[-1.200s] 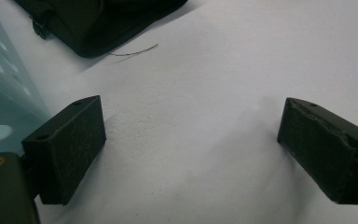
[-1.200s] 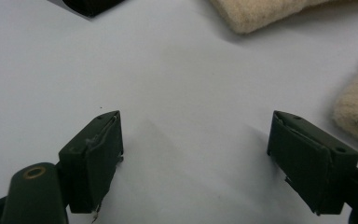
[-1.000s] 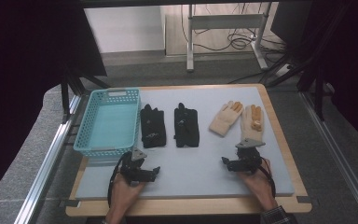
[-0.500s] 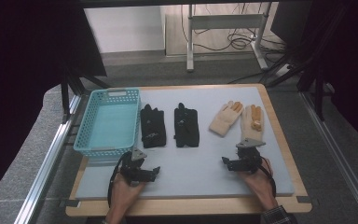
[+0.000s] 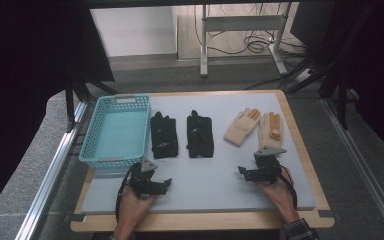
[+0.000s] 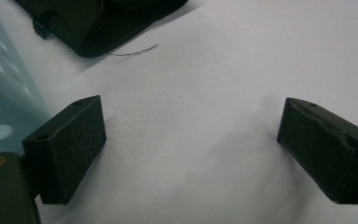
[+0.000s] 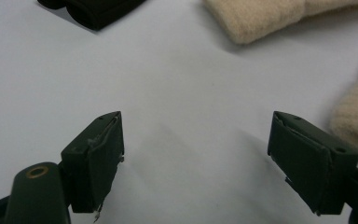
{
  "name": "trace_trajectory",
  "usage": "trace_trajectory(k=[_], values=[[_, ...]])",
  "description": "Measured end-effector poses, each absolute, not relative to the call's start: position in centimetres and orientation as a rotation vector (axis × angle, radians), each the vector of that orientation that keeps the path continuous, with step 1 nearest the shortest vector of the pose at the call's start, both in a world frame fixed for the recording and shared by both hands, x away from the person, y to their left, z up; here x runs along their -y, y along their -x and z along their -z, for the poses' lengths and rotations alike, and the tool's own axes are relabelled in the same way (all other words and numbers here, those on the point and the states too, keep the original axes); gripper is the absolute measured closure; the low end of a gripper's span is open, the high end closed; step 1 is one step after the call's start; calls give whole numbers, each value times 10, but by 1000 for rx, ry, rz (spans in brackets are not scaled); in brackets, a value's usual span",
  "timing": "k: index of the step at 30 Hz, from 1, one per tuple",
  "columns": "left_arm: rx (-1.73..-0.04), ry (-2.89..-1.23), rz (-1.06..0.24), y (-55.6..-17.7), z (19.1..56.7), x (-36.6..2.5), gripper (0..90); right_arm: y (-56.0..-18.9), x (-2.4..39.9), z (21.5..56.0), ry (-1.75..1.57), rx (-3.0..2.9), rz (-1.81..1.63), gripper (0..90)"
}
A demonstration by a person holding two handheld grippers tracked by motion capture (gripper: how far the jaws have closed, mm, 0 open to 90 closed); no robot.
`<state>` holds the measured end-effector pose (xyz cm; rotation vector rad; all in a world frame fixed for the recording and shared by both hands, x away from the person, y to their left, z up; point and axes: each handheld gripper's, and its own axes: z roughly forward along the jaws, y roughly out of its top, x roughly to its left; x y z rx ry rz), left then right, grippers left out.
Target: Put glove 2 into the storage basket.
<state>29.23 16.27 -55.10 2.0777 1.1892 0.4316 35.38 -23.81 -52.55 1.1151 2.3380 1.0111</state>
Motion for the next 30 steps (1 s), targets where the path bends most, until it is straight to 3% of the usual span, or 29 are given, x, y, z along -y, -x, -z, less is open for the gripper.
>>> trace_trajectory(k=[12,30], values=[[-1189,-2078,-432,-292,551,-163,80,-363,225,513,-1079,-2362,-1049,197],[-1189,-2078,-432,-292,551,-163,80,-390,188,501,-969,-2449,-1067,487]])
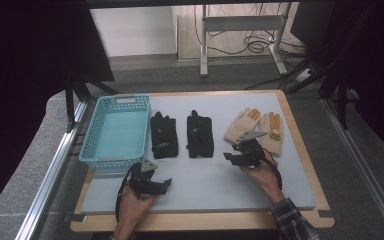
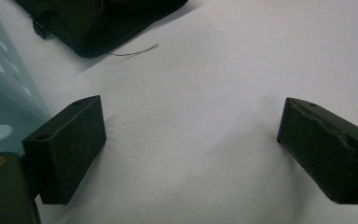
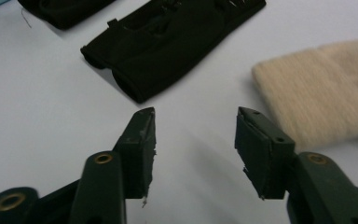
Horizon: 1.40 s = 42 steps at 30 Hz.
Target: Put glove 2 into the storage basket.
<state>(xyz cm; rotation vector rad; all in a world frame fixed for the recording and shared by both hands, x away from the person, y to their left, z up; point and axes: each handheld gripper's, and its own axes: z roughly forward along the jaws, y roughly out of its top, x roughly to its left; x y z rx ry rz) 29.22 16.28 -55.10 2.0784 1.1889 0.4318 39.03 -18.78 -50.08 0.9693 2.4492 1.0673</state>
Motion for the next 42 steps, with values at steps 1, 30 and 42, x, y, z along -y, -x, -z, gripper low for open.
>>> trace_trajectory(k=[1,30,42], values=[[-1189,-2078,-432,-292,551,-163,80,-392,185,500,-966,-2452,-1069,502],[-1188,-2076,-431,-292,551,-163,80,-473,102,511,-927,-2485,-1047,259],[-1188,-2076,-431,-292,551,-163,80,-495,78,530,-926,-2505,-972,252]])
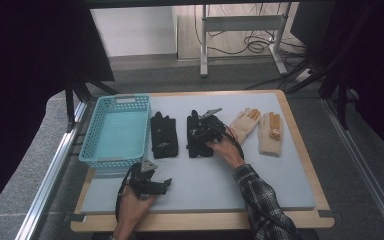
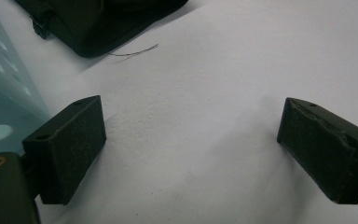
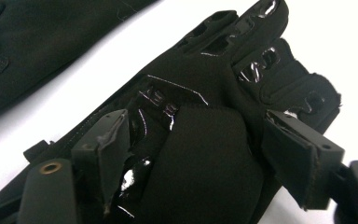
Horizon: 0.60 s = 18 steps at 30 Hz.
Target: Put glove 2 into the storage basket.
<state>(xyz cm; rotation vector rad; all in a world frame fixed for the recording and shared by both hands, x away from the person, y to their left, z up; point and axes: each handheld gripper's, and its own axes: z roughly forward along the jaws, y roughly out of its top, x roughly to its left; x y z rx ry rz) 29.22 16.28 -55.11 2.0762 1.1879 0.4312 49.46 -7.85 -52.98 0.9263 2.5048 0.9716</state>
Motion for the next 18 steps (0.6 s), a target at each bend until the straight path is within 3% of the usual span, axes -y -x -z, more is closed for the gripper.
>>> trace_trajectory(k=[9,12,18], values=[[-1188,-2076,-432,-292,551,-163,80,-490,83,524,-999,-2510,-954,724],[-1188,-2077,-431,-292,551,-163,80,-489,84,521,-1008,-2513,-945,786],[-1187,-2080,-431,-292,551,-163,80,-484,86,517,-1003,-2527,-956,800]])
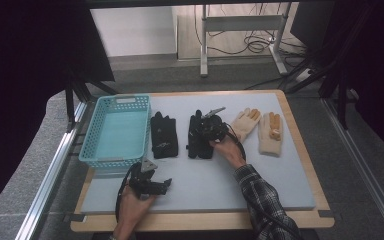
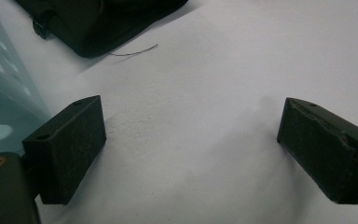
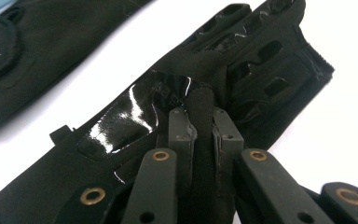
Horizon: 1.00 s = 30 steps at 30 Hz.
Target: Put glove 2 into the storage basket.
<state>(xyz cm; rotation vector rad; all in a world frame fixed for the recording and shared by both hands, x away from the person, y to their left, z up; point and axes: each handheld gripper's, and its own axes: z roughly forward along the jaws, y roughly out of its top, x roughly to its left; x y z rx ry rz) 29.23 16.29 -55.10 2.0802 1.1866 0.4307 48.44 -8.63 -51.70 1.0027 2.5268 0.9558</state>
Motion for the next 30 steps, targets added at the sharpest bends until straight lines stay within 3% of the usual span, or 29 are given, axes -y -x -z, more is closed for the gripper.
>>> trace_trajectory(k=[20,30], values=[[-1188,-2078,-432,-292,551,-163,81,-413,113,459,-975,-2496,-1183,794],[-1189,-2074,-435,-292,551,-163,81,-364,136,460,-1010,-2487,-1234,792]])
